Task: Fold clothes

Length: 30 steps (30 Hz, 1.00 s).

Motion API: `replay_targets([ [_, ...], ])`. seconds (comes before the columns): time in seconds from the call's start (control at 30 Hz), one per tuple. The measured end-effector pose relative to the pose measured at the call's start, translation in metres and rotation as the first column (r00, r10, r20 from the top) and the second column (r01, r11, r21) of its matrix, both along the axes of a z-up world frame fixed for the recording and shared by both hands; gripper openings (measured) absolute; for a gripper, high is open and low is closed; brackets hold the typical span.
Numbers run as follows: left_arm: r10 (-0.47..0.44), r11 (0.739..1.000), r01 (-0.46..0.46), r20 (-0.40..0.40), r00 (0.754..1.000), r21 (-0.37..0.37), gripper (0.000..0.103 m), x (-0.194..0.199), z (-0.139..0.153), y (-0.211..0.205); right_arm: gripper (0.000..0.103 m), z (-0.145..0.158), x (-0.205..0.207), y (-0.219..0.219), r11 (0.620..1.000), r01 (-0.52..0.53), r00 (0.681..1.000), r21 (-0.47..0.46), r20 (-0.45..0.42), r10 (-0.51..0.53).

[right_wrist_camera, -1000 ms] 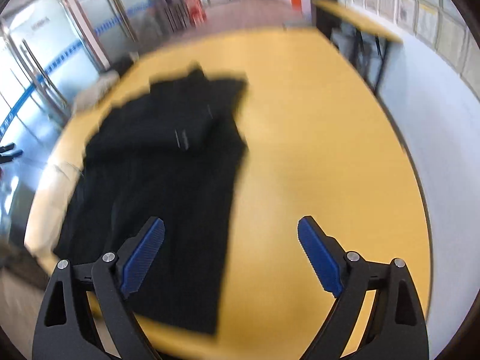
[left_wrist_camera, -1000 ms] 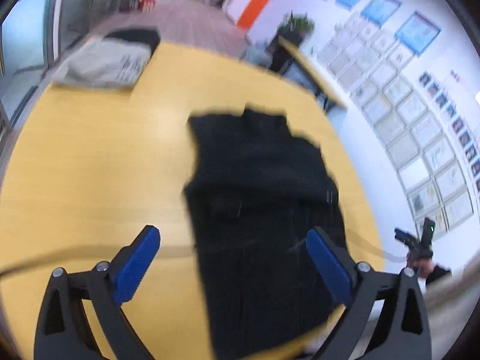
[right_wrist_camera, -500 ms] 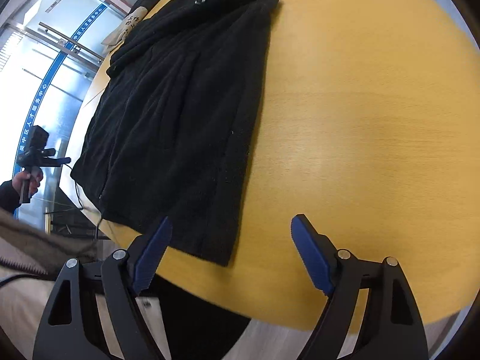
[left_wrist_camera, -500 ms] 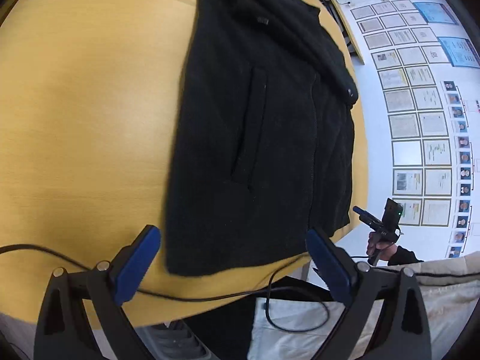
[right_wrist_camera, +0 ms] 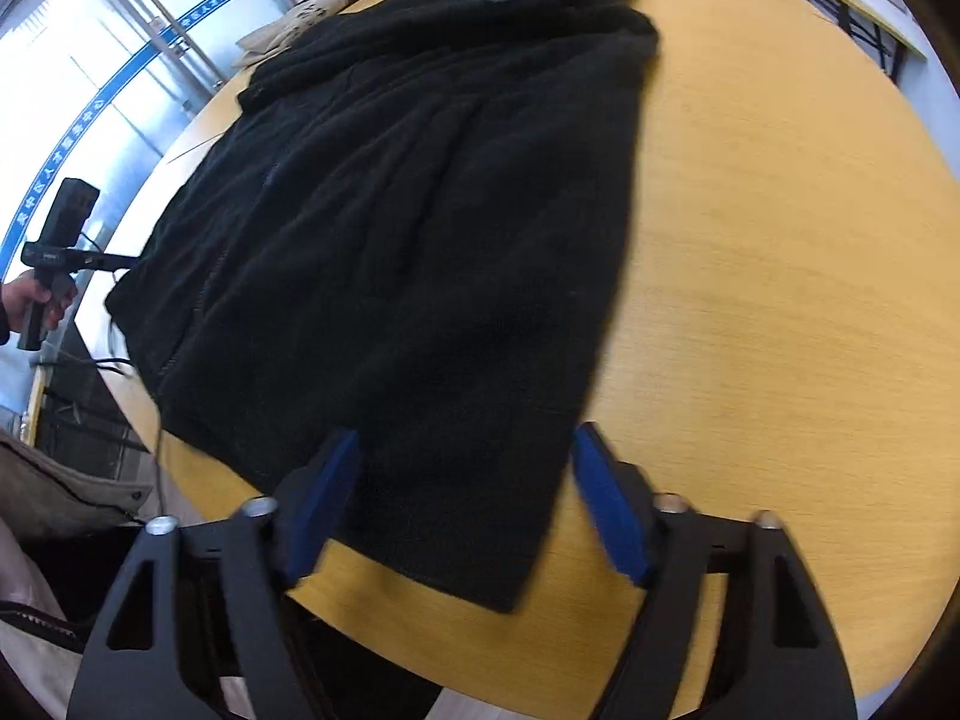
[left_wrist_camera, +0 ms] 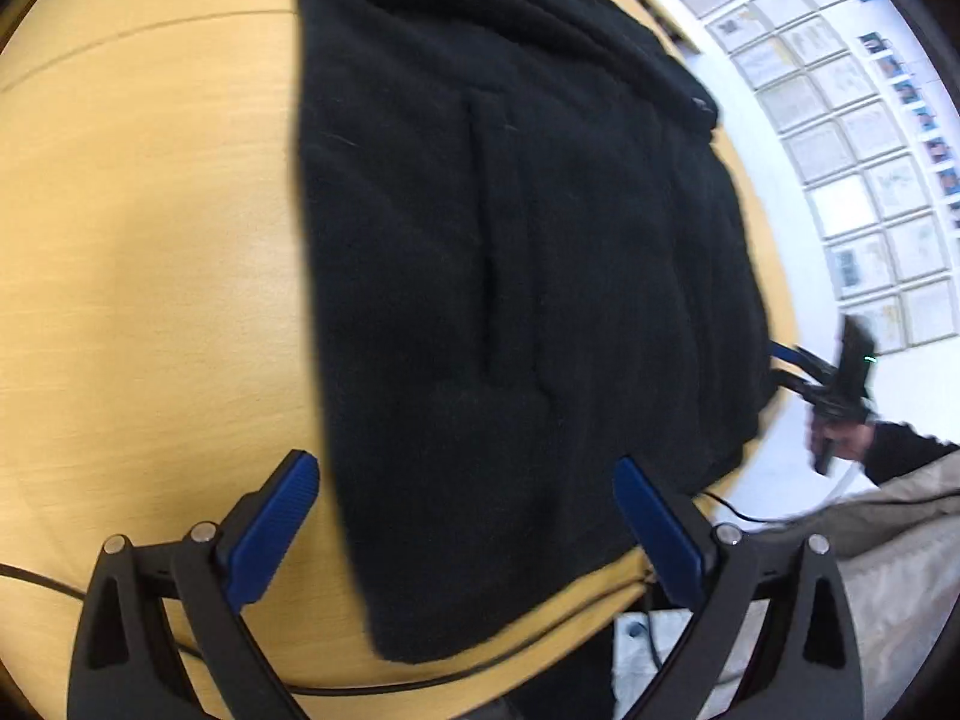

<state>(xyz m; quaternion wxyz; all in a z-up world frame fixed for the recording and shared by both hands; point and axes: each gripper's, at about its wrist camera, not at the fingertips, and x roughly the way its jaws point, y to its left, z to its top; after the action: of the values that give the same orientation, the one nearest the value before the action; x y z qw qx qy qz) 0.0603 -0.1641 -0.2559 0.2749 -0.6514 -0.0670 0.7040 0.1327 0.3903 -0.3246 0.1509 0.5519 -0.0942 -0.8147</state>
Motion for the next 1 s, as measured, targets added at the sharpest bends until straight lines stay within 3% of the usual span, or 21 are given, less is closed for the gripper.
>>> replay_targets([
  [0.03,0.008,1.000,-0.008,-0.001,1.000,0.001,0.101,0.000,0.001,-0.003,0.059,-0.001,-0.002,-0.005,1.000,-0.005,1.000,0.003,0.000,0.005],
  [0.17,-0.001,1.000,0.001,0.004,1.000,0.020,0.103,0.003,0.003,-0.005,0.058,-0.004,-0.005,-0.008,0.999,0.042,0.999,-0.017,0.018,-0.042],
  [0.23,-0.011,0.998,0.009,0.041,0.999,0.063,0.102,0.002,0.002,-0.003,0.055,-0.003,-0.005,-0.005,0.997,0.069,0.997,-0.017,0.041,-0.068],
  [0.3,-0.001,0.996,-0.006,0.083,0.997,0.088,0.102,0.002,-0.003,-0.004,0.045,-0.004,-0.008,-0.003,0.996,0.092,0.993,-0.017,0.081,-0.091],
  [0.37,0.014,0.994,-0.027,0.125,0.992,0.104,0.102,0.002,-0.009,-0.006,0.012,-0.006,-0.010,-0.001,0.993,0.116,0.985,-0.029,0.132,-0.112],
  [0.43,0.028,0.992,-0.048,0.166,0.986,0.119,0.099,0.002,-0.015,-0.008,0.011,-0.008,-0.010,-0.002,0.990,0.136,0.978,-0.043,0.166,-0.127],
  [0.47,0.035,0.990,-0.059,0.187,0.982,0.126,0.093,0.002,-0.018,-0.009,0.011,-0.008,-0.011,-0.002,0.990,0.138,0.976,-0.035,0.172,-0.131],
  [0.53,0.047,0.987,-0.081,0.228,0.972,0.140,0.017,0.002,-0.025,-0.011,0.010,-0.007,-0.012,-0.003,0.989,0.142,0.973,-0.033,0.186,-0.133],
  [0.63,0.082,0.981,-0.125,0.273,0.959,0.146,0.018,0.005,-0.029,-0.018,0.009,-0.004,-0.010,-0.006,0.990,0.129,0.972,-0.056,0.204,-0.115],
  [0.73,0.125,0.982,-0.160,0.282,0.951,0.105,0.017,0.014,-0.027,-0.025,0.009,0.008,0.004,-0.001,0.992,0.082,0.974,-0.093,0.219,-0.060],
  [0.9,0.213,0.967,-0.250,0.376,0.902,0.051,0.014,0.070,-0.013,-0.055,0.008,0.038,0.029,-0.006,0.981,-0.051,0.976,-0.188,0.200,0.089],
  [0.93,0.233,0.959,-0.277,0.384,0.894,0.062,0.013,0.080,-0.004,-0.058,0.008,0.046,0.032,-0.008,0.976,-0.077,0.976,-0.203,0.184,0.115],
  [1.0,0.299,0.916,-0.376,0.394,0.869,0.136,0.013,0.096,0.025,-0.063,0.008,0.070,0.022,-0.009,0.970,-0.093,0.986,-0.226,0.112,0.121],
])
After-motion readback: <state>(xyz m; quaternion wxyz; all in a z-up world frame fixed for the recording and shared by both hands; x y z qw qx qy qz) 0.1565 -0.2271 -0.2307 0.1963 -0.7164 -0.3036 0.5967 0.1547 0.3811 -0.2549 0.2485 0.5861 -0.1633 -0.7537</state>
